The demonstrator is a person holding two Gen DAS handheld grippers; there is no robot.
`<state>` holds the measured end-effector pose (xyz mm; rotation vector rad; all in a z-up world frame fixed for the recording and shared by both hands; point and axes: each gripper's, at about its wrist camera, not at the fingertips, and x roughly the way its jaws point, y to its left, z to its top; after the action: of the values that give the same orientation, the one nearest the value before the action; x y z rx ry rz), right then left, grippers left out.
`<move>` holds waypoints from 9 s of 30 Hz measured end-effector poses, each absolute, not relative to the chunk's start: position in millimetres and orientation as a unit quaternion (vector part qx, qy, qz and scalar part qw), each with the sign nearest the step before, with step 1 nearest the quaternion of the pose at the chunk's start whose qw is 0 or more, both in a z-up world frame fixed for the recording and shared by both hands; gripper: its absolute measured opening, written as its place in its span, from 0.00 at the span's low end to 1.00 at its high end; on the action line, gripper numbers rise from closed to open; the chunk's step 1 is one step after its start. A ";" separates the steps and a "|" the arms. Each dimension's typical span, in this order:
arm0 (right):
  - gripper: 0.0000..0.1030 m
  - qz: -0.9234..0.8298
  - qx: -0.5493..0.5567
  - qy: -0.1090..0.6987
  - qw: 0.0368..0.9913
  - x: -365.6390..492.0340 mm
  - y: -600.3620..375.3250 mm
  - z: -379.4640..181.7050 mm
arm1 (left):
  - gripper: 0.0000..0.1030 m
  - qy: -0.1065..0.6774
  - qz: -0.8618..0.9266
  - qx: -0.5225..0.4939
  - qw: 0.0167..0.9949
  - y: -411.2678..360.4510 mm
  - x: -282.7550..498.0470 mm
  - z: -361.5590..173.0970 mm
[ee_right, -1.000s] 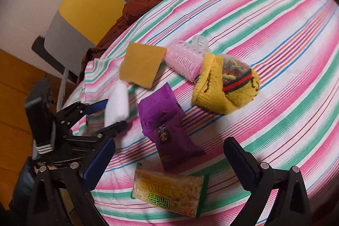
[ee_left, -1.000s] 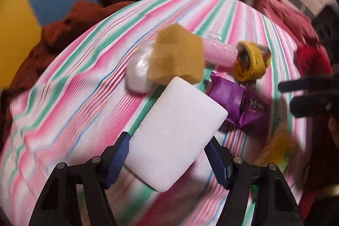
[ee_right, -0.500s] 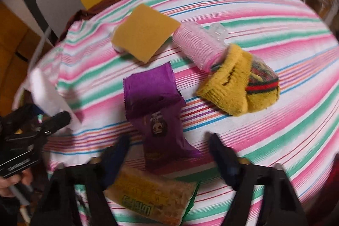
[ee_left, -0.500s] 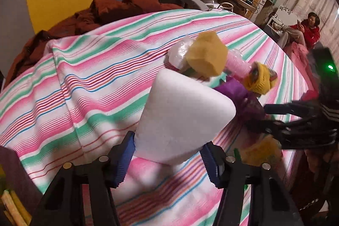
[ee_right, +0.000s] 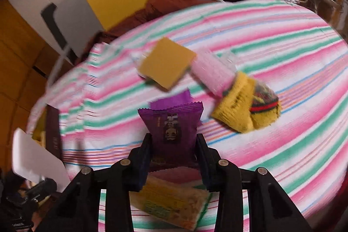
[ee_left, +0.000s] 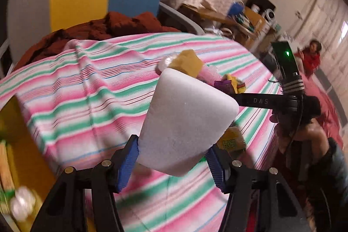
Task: Organize objects
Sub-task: 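Grasp the white foam block with the left gripper while the right grasps the purple packet, then lower the foam block and purple packet into the gold tray and open both grippers, then move both grippers back over the remaining items, then grasp the WEIDAN snack packet with the left gripper and lift it, then grasp the yellow knit sock bundle with the right gripper, then place the snack packet and sock bundle into the gold tray, opening both grippers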
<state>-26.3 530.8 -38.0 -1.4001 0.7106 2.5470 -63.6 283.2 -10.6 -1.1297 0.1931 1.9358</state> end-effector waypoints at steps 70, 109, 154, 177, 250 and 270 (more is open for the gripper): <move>1.00 0.914 -0.397 -0.007 -0.085 -10.8 233.1 32.4 | 0.82 0.020 0.916 -0.378 0.134 72.0 -28.8 15.6; 1.00 0.832 -0.318 0.394 0.226 50.1 577.3 -11.6 | 0.85 0.208 0.808 -0.354 0.422 271.7 9.8 -13.5; 1.00 0.799 -0.349 0.450 0.191 37.6 587.3 -36.1 | 0.86 0.288 0.674 -0.374 0.568 417.4 -2.6 -104.5; 1.00 0.799 -0.450 0.283 0.283 -21.0 592.6 -47.4 | 0.47 0.204 0.738 -0.393 0.510 322.3 9.0 -100.0; 0.40 0.891 -0.410 0.194 -0.008 -22.5 438.4 29.6 | 0.44 0.027 0.855 -0.372 0.361 188.3 -14.0 9.4; 0.81 0.853 -0.445 0.123 -0.241 -33.8 231.9 27.9 | 0.78 -0.101 0.912 -0.386 0.097 23.1 -71.6 4.3</move>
<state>-33.8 231.9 27.9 -1.6651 0.4613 3.1907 -71.6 23.1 4.3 -1.1429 -0.3004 2.6994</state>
